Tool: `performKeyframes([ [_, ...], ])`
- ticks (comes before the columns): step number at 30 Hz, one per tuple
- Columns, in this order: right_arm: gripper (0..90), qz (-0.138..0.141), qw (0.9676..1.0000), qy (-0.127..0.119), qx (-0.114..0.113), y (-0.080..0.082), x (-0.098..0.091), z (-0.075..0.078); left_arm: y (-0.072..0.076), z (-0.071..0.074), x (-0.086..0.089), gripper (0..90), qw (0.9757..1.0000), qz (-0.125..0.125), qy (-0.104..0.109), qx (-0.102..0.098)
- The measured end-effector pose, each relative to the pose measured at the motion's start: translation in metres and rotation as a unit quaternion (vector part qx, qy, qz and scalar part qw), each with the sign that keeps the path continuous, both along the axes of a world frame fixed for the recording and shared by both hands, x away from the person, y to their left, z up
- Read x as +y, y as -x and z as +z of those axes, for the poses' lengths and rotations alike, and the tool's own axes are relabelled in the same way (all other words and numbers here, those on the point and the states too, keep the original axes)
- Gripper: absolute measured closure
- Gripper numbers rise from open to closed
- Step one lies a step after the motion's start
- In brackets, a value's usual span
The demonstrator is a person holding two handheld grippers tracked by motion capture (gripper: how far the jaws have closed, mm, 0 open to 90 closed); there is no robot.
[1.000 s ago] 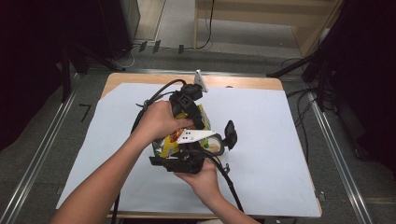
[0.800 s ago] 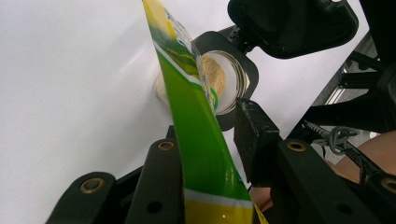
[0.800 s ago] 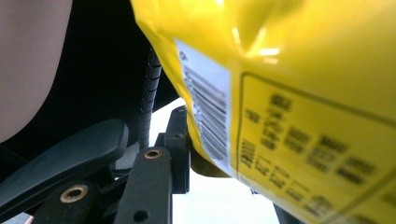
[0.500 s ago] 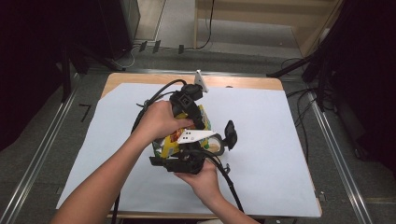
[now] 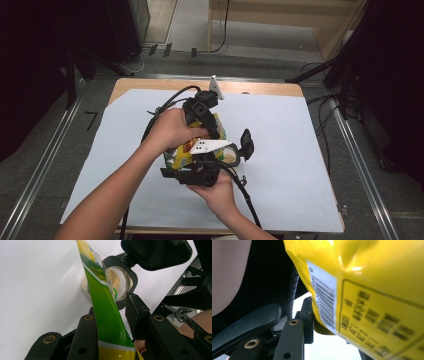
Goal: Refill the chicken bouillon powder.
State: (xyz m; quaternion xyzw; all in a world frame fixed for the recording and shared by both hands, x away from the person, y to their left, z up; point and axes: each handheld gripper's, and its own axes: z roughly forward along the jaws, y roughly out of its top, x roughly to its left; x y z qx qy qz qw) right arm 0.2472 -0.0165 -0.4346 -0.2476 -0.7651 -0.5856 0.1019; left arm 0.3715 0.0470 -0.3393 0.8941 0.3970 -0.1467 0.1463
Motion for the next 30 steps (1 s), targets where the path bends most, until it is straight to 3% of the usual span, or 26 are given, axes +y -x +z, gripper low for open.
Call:
performKeyframes([
  [23,67.9,-0.007,0.9997,0.013,-0.018,0.003,0.0017,-0.004,0.0017,-0.0045,0.0011,72.9,1.0,-0.005,0.001,0.003],
  [30,66.5,-0.002,0.9996,0.013,-0.023,0.0042,0.0029,-0.007,0.0076,-0.0031,0.0041,73.2,0.9998,-0.009,0.007,-0.014],
])
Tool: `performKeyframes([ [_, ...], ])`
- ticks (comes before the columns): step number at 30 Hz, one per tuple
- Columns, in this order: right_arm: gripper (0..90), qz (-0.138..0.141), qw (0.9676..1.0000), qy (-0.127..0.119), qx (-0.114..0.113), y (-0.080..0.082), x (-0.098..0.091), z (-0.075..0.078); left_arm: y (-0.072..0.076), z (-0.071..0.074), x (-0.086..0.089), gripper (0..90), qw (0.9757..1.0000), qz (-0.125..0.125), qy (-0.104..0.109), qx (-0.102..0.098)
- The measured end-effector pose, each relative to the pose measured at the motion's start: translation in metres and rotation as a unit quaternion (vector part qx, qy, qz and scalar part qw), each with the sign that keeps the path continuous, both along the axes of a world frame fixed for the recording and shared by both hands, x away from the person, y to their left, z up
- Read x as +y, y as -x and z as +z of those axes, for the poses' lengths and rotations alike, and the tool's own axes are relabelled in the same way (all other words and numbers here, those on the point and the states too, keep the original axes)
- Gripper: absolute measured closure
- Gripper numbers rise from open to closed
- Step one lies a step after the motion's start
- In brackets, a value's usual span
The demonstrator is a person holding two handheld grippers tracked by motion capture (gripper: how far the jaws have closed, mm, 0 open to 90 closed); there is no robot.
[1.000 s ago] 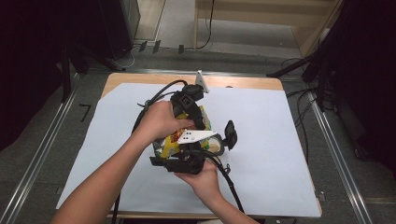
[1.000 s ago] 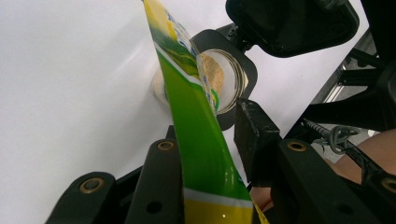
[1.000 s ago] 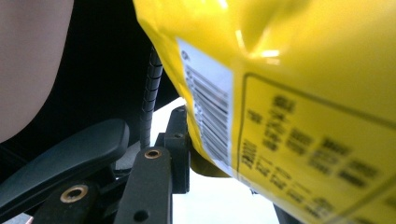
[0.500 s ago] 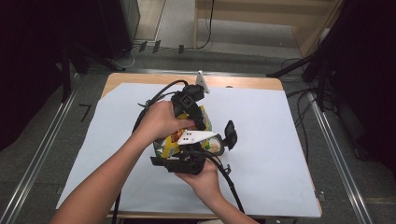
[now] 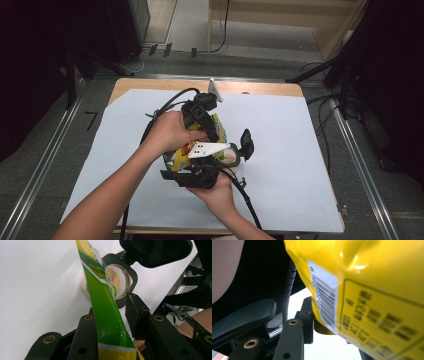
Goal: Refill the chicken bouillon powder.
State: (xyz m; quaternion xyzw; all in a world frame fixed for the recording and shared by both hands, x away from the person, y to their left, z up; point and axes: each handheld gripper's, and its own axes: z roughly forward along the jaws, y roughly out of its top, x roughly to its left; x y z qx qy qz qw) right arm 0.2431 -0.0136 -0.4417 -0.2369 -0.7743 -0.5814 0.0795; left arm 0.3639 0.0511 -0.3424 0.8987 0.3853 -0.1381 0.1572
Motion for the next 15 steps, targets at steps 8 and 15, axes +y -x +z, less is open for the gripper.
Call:
performKeyframes([
  [8,64.4,0.005,0.9999,0.01,-0.006,0.002,0.002,-0.01,0.004,-0.006,0.011,76.6,0.9996,0.003,0.029,0.002],
  [15,62.7,0.011,0.9995,0.023,-0.02,0.005,0.006,-0.015,0.008,-0.011,0.021,79.0,0.9982,0.009,0.059,0.001],
])
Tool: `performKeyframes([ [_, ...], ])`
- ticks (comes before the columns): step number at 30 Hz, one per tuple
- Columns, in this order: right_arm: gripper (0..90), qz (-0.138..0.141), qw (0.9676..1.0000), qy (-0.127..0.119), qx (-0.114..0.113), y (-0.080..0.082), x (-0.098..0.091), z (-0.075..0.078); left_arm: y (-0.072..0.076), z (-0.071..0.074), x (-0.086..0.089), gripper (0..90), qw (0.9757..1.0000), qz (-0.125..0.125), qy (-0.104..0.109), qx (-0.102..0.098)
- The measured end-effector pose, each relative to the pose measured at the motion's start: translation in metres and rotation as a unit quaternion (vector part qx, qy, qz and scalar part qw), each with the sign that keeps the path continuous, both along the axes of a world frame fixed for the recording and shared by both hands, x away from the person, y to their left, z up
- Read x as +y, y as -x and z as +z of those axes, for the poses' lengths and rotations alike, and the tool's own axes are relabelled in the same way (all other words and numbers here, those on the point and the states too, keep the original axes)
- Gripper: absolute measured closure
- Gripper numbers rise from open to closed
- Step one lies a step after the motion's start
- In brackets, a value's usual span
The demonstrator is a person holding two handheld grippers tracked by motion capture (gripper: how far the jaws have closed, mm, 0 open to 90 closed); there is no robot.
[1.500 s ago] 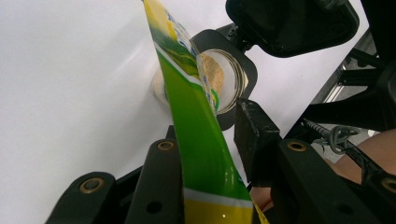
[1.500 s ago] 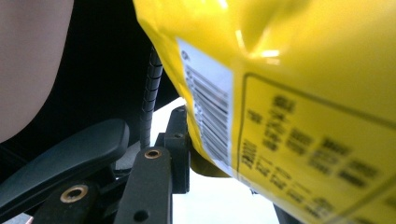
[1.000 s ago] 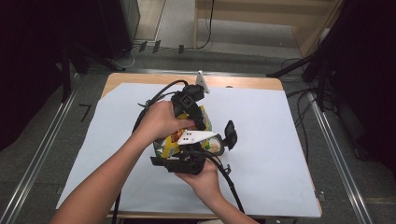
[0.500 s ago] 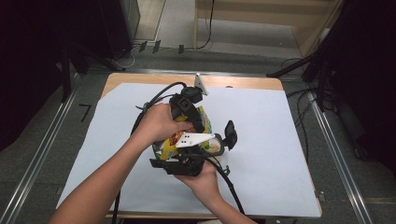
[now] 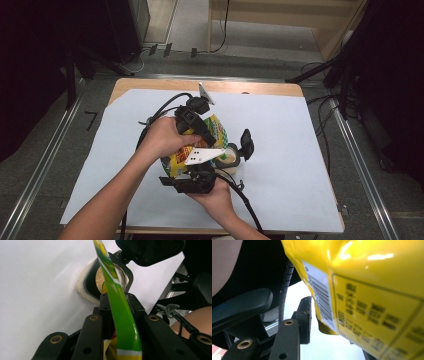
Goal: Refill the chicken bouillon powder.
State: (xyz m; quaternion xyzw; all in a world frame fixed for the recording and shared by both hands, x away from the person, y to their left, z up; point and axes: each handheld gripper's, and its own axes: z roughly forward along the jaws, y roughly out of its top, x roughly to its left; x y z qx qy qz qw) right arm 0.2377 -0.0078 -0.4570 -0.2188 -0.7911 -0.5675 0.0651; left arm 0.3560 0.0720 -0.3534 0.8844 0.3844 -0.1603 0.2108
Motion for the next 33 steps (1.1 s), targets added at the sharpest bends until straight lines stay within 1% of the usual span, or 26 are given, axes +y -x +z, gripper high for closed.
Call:
performKeyframes([
  [3,62.9,0.005,1.0,0.004,-0.004,0.002,0.001,-0.003,0.002,-0.002,0.004,79.7,0.9999,-0.003,0.01,-0.001],
  [4,63.2,0.007,1.0,0.005,-0.004,0.002,0.001,-0.004,0.004,-0.003,0.006,80.2,0.9998,-0.007,0.014,-0.008],
  [5,63.3,0.007,0.9999,0.007,-0.006,0.003,0.002,-0.006,0.004,-0.003,0.006,80.9,0.9998,-0.007,0.014,-0.008],
  [6,63.3,0.007,0.9999,0.007,-0.006,0.003,0.002,-0.006,0.005,-0.003,0.007,80.9,0.9997,-0.012,0.015,-0.013],
  [7,63.3,0.007,0.9999,0.01,-0.008,0.003,0.002,-0.006,0.006,-0.004,0.008,81.5,0.9996,-0.012,0.018,-0.016],
  [10,62.6,0.006,0.9996,0.022,-0.019,0.004,0.003,-0.009,0.008,-0.005,0.011,83.1,0.9993,-0.013,0.027,-0.023],
  [11,62.3,0.006,0.9995,0.024,-0.018,0.005,0.003,-0.01,0.009,-0.006,0.012,83.3,0.9992,-0.015,0.029,-0.023],
  [13,61.8,0.005,0.9994,0.028,-0.019,0.005,0.003,-0.011,0.009,-0.008,0.015,82.9,0.9987,-0.018,0.041,-0.024],
  [15,61.6,0.006,0.9992,0.034,-0.018,0.005,0.003,-0.013,0.009,-0.01,0.019,82.6,0.9983,-0.016,0.05,-0.023],
  [18,61.6,0.006,0.9992,0.039,-0.012,0.004,0.001,-0.018,0.01,-0.013,0.023,83.9,0.9975,-0.015,0.064,-0.027],
  [19,61.5,0.006,0.999,0.042,-0.015,0.004,0.001,-0.019,0.01,-0.014,0.024,84.2,0.9971,-0.016,0.069,-0.026],
  [21,61.3,0.005,0.9988,0.045,-0.018,0.004,0.001,-0.02,0.01,-0.015,0.026,84.5,0.9969,-0.016,0.072,-0.025],
  [22,60.3,0.003,0.9986,0.049,-0.018,0.005,0.0,-0.022,0.009,-0.018,0.028,84.8,0.9965,-0.017,0.08,-0.02],
  [25,59.5,0.001,0.9985,0.052,-0.018,0.004,0.0,-0.023,0.008,-0.019,0.03,85.3,0.9962,-0.014,0.084,-0.017],
  [27,59.4,-0.001,0.9983,0.054,-0.02,0.004,0.0,-0.025,0.009,-0.019,0.031,85.5,0.9962,-0.014,0.083,-0.02],
  [28,59.4,-0.001,0.9983,0.056,-0.018,0.004,0.0,-0.025,0.01,-0.018,0.032,85.6,0.9961,-0.014,0.084,-0.023],
  [31,59.1,-0.002,0.9978,0.061,-0.026,0.004,0.0,-0.028,0.012,-0.017,0.035,85.7,0.9953,-0.013,0.092,-0.027],
  [32,58.8,-0.003,0.9978,0.062,-0.024,0.004,0.0,-0.029,0.012,-0.017,0.036,85.7,0.9953,-0.014,0.092,-0.029],
  [33,58.6,-0.005,0.9977,0.063,-0.025,0.004,0.0,-0.029,0.012,-0.017,0.036,85.8,0.9948,-0.01,0.097,-0.029],
])
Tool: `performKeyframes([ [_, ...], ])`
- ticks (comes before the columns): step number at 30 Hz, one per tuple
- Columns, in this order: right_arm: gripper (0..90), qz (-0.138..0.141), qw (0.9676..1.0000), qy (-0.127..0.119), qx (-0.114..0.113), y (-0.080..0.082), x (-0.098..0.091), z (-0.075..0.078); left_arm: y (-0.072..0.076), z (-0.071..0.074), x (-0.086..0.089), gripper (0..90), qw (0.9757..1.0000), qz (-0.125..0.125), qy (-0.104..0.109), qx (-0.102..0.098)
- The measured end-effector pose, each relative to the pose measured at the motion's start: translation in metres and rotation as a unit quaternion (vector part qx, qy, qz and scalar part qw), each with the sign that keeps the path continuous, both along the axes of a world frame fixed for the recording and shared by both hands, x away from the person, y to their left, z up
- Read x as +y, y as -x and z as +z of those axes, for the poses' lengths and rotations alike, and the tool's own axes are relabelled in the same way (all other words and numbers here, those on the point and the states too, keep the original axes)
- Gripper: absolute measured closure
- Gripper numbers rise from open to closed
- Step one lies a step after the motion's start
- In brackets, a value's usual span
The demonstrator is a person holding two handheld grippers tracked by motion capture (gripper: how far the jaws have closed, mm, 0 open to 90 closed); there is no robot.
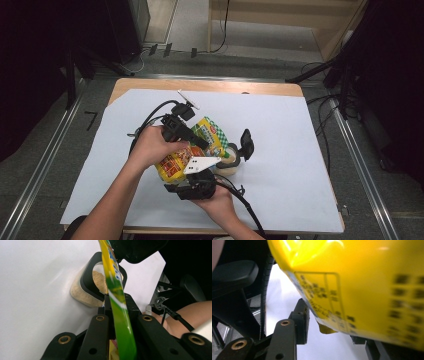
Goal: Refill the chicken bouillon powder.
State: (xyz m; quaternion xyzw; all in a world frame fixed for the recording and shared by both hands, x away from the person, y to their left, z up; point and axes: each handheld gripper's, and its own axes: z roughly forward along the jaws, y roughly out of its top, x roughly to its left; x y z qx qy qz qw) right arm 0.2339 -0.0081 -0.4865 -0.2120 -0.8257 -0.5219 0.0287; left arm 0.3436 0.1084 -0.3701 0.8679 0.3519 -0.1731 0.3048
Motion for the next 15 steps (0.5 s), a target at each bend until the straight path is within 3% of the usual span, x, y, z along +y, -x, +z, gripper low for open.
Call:
performKeyframes([
  [15,56.5,-0.009,0.9997,0.023,-0.006,0.0,0.002,-0.012,0.002,-0.001,0.005,85.9,0.9998,-0.005,0.019,-0.01],
])
